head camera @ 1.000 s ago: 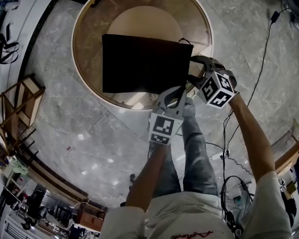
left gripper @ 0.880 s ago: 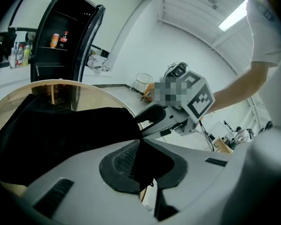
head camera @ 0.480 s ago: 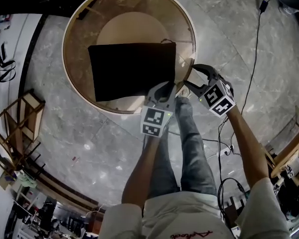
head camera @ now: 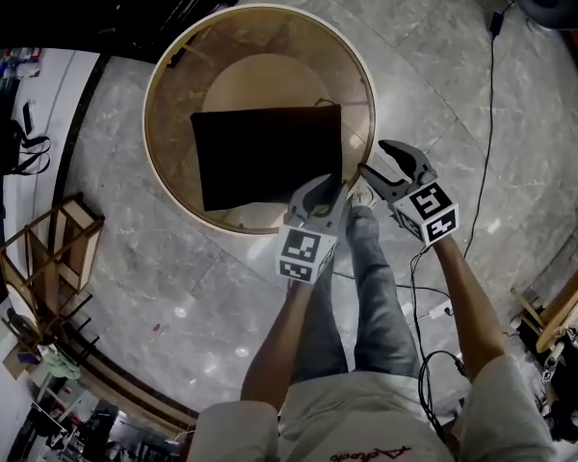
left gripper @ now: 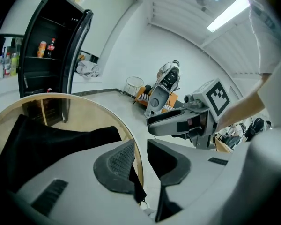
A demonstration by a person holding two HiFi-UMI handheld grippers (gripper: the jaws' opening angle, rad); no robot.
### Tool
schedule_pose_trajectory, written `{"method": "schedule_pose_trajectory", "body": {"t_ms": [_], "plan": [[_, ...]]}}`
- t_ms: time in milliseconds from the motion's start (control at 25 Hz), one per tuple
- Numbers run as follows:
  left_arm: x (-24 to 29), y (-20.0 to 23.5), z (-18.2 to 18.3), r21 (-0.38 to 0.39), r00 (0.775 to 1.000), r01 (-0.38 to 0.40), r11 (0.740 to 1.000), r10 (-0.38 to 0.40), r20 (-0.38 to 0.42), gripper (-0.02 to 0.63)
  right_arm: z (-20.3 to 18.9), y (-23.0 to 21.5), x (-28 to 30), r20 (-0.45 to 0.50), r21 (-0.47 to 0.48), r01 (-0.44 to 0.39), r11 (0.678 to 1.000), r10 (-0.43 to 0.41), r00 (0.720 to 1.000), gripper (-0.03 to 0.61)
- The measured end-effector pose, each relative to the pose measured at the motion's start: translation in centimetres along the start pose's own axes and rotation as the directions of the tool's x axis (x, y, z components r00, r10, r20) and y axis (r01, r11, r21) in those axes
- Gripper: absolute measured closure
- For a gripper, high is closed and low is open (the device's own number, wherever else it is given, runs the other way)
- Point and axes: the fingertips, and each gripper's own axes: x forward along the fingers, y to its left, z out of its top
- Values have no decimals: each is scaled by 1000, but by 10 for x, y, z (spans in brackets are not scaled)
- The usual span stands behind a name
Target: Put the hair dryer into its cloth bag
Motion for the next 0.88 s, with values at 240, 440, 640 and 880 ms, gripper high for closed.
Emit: {"method": "schedule_pose_trajectory", "body": {"t_ms": [240, 440, 640, 880], "plan": [[-38, -11, 41, 28, 999, -6, 1000, 4, 49, 526, 55, 14, -34, 129, 29, 62, 998, -65, 989, 451], [-78, -25, 79, 53, 995, -3, 999, -2, 95, 561, 108, 42, -72, 246, 70, 69, 995, -85, 966, 504], [-97, -21, 132, 97, 984, -4, 995, -13, 177, 583, 164, 47, -102, 370, 49, 93, 994, -104, 923, 542], [-130, -54, 151, 106, 979, 26, 994, -46, 199, 583, 185, 76, -149, 418, 69, 89, 994, -110, 902, 551]]}}
